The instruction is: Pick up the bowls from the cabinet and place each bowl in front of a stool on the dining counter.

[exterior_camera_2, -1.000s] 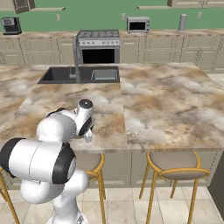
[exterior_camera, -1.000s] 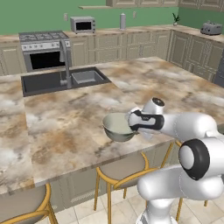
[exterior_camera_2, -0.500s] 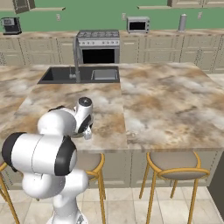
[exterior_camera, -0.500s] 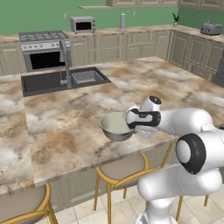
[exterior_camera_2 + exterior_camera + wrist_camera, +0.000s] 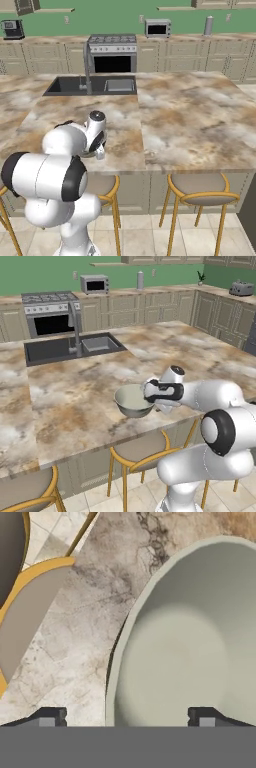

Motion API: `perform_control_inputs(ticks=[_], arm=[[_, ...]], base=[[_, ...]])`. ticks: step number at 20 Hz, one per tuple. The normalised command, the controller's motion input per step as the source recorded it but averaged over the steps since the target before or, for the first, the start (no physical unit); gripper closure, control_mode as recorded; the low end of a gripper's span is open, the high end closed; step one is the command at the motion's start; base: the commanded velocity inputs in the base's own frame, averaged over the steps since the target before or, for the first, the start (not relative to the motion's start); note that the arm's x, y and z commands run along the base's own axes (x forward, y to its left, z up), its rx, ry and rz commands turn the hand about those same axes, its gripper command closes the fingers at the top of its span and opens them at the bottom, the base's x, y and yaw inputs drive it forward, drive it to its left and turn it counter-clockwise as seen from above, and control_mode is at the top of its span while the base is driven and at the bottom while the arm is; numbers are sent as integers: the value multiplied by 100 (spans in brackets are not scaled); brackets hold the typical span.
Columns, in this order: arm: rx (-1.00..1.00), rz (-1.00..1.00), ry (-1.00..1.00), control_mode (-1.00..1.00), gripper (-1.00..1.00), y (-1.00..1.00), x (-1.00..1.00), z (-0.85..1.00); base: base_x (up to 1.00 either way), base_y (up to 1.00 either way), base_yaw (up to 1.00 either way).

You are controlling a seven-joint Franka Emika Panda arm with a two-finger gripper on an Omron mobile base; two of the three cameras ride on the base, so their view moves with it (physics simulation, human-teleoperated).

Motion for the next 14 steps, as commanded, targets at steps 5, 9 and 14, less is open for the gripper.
perform_control_inputs(ticks=[5, 9, 14], arm=[[-1, 0, -2, -100, -100, 0, -54, 73], [-8, 3, 0, -100, -100, 6, -73, 100], [-15, 11, 2, -100, -100, 2, -76, 92]], base=[[0, 0, 0], [0, 0, 0], [0, 0, 0]])
